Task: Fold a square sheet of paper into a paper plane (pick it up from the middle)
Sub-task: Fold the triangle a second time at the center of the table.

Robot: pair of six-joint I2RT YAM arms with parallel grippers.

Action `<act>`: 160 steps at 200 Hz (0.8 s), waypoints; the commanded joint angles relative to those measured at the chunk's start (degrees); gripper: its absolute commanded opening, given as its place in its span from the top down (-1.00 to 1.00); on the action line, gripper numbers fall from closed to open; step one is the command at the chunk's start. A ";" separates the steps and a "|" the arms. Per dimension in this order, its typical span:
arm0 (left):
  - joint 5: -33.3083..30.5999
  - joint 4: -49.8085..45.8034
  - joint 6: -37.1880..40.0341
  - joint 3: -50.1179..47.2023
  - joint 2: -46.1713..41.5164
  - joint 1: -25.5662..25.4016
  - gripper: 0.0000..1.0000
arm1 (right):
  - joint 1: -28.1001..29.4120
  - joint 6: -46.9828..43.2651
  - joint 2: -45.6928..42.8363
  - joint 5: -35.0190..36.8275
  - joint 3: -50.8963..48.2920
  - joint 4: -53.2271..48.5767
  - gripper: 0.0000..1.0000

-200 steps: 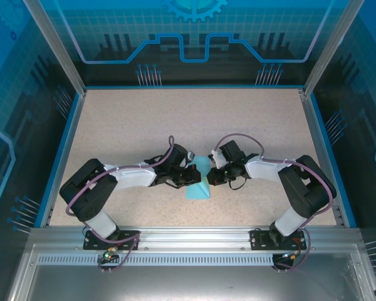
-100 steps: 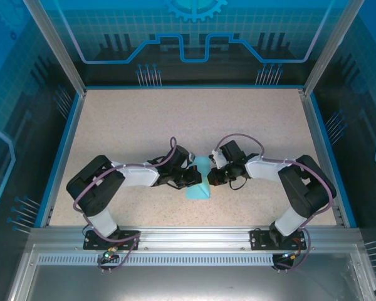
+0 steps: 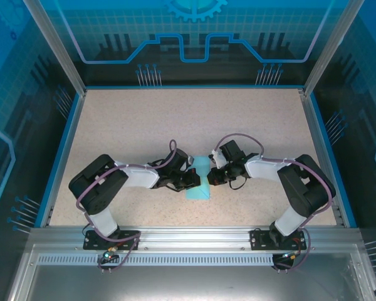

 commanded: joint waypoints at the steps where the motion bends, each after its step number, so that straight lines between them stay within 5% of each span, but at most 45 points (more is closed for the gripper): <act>1: -0.70 0.74 -0.14 -0.91 0.67 -0.38 1.00 | -0.88 -0.10 1.30 0.29 0.98 -0.53 0.95; 72: 0.24 2.08 1.77 -1.96 -4.17 -0.38 0.77 | -0.89 0.07 0.20 1.35 1.16 -1.04 0.97; 160: 0.53 2.88 1.69 -1.54 -1.17 -0.44 0.77 | -0.82 -0.02 1.12 1.65 1.45 -1.25 0.98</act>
